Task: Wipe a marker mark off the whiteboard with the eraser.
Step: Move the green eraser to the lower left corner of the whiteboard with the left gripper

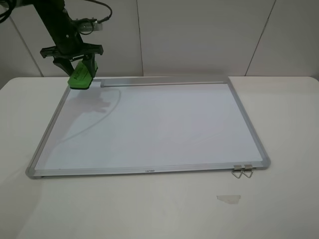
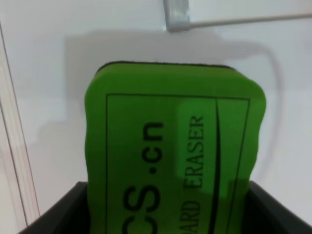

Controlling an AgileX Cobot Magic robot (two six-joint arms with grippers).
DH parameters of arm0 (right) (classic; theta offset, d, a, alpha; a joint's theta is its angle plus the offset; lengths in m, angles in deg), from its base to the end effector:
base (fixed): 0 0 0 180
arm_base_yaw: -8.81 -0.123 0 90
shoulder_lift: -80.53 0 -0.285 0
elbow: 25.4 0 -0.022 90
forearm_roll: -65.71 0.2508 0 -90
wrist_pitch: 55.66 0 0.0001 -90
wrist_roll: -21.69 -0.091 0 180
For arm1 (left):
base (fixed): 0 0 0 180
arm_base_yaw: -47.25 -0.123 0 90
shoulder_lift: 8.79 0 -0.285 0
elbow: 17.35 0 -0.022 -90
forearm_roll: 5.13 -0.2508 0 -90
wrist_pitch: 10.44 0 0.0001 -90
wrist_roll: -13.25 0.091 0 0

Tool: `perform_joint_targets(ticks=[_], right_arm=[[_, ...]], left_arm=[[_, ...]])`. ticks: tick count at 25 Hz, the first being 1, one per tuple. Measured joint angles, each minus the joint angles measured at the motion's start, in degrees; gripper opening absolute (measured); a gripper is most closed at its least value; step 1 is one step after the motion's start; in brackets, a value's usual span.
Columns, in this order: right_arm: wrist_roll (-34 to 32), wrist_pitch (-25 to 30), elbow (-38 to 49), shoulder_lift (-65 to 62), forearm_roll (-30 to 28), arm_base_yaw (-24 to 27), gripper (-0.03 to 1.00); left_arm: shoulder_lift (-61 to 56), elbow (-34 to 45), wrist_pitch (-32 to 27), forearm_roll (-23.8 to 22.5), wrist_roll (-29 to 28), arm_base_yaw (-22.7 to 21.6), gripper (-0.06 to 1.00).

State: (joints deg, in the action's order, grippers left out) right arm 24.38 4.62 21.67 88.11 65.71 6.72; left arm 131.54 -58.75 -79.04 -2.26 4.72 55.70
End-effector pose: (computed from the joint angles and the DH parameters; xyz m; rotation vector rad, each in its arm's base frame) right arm -0.0082 -0.0003 0.2852 -0.0836 2.0042 -0.0067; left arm 0.4842 -0.0762 0.1990 -0.0214 2.9311 -0.1178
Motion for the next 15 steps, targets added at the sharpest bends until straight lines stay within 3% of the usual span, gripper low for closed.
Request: perform_joint_targets(ticks=[9,15], right_arm=[[0.0,0.0,0.0,0.0,0.0,0.0,0.82],[0.0,0.0,0.0,0.0,0.0,0.0,0.82]], left_arm=[[-15.2,27.6,0.6,-2.2,-6.0,-0.5,0.60],[-26.7,47.3,14.3,-2.3,-12.7,-0.5,0.60]])
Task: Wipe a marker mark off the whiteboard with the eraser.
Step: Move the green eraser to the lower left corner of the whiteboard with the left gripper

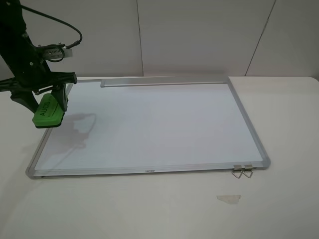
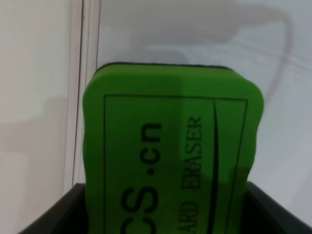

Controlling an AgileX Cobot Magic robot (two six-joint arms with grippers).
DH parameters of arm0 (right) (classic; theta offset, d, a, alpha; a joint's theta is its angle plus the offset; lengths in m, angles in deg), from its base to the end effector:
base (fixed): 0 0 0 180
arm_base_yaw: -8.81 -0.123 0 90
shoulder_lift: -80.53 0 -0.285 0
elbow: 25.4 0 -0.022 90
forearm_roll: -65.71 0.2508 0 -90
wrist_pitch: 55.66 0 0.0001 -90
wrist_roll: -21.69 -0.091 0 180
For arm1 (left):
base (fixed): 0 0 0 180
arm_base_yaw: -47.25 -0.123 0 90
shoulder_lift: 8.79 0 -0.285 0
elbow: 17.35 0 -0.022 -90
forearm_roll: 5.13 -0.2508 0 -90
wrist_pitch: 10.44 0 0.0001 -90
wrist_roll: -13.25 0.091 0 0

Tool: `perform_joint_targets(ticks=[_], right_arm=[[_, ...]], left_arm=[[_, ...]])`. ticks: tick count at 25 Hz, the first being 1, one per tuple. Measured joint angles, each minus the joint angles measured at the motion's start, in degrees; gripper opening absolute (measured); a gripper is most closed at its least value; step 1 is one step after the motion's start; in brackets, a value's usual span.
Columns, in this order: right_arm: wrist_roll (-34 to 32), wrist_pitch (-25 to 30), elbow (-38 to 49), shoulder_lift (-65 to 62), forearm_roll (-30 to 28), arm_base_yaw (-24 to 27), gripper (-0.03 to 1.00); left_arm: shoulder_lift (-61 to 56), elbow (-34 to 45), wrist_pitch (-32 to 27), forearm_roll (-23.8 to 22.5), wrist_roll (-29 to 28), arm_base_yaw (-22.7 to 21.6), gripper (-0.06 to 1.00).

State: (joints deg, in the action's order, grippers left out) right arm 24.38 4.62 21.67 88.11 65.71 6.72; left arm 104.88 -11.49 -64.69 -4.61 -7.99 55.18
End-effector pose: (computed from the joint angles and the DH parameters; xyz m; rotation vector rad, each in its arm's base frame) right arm -0.0082 -0.0003 0.2852 -0.0836 2.0042 -0.0067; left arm 0.3498 -0.0494 0.1891 -0.3595 3.0167 -0.0528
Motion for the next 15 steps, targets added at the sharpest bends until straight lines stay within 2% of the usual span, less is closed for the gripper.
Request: perform_joint_targets(ticks=[4,8,11,15], right_arm=[[0.0,0.0,0.0,0.0,0.0,0.0,0.82],[0.0,0.0,0.0,0.0,0.0,0.0,0.82],[0.0,0.0,0.0,0.0,0.0,0.0,0.82],[0.0,0.0,0.0,0.0,0.0,0.0,0.82]], left_arm=[[-2.9,9.9,5.7,-0.5,-0.8,0.0,0.60],[-2.9,16.5,11.7,-0.9,0.7,0.0,0.60],[-2.9,19.4,17.5,-0.9,2.1,0.0,0.60],[-2.9,20.4,21.0,-0.9,2.6,0.0,0.60]])
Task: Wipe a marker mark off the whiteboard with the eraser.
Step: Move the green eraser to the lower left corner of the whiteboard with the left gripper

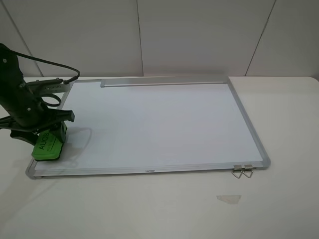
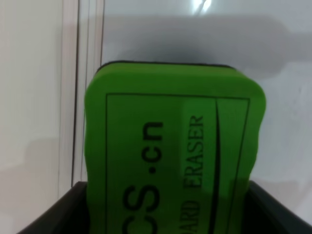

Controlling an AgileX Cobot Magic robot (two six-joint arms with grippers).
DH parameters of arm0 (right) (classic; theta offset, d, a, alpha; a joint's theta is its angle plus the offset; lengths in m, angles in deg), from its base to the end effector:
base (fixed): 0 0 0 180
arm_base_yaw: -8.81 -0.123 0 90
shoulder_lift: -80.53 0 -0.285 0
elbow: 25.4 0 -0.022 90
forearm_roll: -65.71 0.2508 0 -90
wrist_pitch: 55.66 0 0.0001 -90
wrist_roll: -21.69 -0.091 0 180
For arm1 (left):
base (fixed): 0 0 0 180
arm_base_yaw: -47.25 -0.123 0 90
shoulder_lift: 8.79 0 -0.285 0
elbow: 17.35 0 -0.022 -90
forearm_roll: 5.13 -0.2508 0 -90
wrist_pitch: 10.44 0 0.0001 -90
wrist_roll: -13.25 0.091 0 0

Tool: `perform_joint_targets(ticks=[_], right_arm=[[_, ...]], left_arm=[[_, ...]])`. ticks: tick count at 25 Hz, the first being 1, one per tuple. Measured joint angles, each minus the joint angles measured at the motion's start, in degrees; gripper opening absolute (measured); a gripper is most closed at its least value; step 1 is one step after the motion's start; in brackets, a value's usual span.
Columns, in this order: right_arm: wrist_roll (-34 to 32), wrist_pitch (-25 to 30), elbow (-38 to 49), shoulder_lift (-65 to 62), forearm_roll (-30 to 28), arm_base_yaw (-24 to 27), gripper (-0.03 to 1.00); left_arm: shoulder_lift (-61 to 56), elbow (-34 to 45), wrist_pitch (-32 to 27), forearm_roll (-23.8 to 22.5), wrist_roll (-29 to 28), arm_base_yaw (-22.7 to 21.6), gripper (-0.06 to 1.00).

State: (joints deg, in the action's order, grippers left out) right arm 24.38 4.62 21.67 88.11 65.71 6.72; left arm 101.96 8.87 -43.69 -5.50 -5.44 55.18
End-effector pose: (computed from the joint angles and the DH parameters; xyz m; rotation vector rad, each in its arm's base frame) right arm -0.0082 -0.0003 0.2852 -0.0836 2.0042 -0.0067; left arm 0.3007 -0.0416 0.1315 -0.2713 2.9617 -0.0528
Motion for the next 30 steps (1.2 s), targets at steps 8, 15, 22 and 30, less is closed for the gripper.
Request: perform_joint_targets(ticks=[8,15,22,30], right_arm=[[0.0,0.0,0.0,0.0,0.0,0.0,0.82],[0.0,0.0,0.0,0.0,0.0,0.0,0.82],[0.0,0.0,0.0,0.0,0.0,0.0,0.82],[0.0,0.0,0.0,0.0,0.0,0.0,0.82]], left_arm=[[3.5,0.1,-0.2,0.0,1.1,0.0,0.60],[4.7,0.1,-0.4,0.4,1.4,0.0,0.60],[4.5,0.0,-3.4,1.5,2.1,0.0,0.65],[4.4,-5.1,-15.5,1.8,4.0,0.0,0.65]])
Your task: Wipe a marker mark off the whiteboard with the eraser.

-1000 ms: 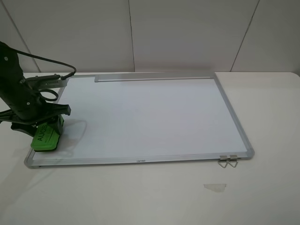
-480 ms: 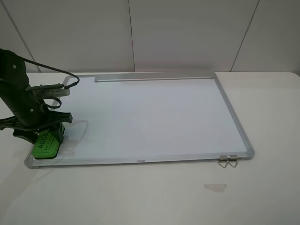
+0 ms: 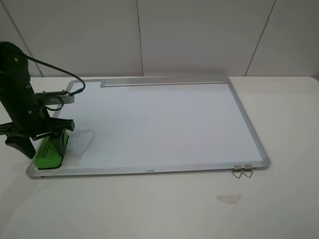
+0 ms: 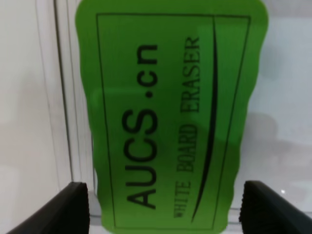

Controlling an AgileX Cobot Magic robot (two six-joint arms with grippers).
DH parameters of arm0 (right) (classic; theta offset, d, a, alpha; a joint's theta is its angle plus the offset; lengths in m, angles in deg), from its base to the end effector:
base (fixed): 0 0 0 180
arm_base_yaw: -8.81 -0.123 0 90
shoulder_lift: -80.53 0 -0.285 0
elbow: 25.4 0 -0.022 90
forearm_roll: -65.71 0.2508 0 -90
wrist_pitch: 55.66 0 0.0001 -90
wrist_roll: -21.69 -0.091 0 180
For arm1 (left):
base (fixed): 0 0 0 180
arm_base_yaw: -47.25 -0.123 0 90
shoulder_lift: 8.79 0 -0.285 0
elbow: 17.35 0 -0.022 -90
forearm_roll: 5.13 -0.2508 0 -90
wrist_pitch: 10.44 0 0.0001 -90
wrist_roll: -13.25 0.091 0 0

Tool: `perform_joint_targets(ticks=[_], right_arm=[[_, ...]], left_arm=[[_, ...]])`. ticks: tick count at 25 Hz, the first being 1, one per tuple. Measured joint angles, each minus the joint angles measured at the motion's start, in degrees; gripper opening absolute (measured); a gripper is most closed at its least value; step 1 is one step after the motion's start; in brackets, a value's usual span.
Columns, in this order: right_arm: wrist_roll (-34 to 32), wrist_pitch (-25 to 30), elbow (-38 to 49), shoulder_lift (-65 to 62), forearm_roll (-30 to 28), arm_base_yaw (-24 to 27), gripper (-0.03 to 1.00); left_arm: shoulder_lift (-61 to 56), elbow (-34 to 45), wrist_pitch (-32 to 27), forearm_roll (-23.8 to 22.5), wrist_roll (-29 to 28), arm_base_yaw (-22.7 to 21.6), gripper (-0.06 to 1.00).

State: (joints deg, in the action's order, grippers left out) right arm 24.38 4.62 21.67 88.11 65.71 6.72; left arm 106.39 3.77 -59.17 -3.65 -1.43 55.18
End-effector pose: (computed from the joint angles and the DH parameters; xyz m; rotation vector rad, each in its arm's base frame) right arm -0.0082 -0.0003 0.2852 -0.0836 2.0042 -0.0067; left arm 0.2992 -0.0435 0.1242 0.2069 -3.0448 0.0017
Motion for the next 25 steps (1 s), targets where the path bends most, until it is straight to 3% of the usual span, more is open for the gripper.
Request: perform_joint_targets(ticks=[5,9,16,25], right_arm=[[0.0,0.0,0.0,0.0,0.0,0.0,0.82],[0.0,0.0,0.0,0.0,0.0,0.0,0.82],[0.0,0.0,0.0,0.0,0.0,0.0,0.82],[0.0,0.0,0.0,0.0,0.0,0.0,0.82]], left_arm=[[-1.2,-3.9,-11.3,-0.4,4.9,0.0,0.65],[-3.8,-4.2,-19.0,-4.0,6.5,0.0,0.65],[-12.9,-3.1,-19.8,-6.6,6.3,0.0,0.65],[-37.7,5.2,-19.8,-6.6,3.5,0.0,0.65]])
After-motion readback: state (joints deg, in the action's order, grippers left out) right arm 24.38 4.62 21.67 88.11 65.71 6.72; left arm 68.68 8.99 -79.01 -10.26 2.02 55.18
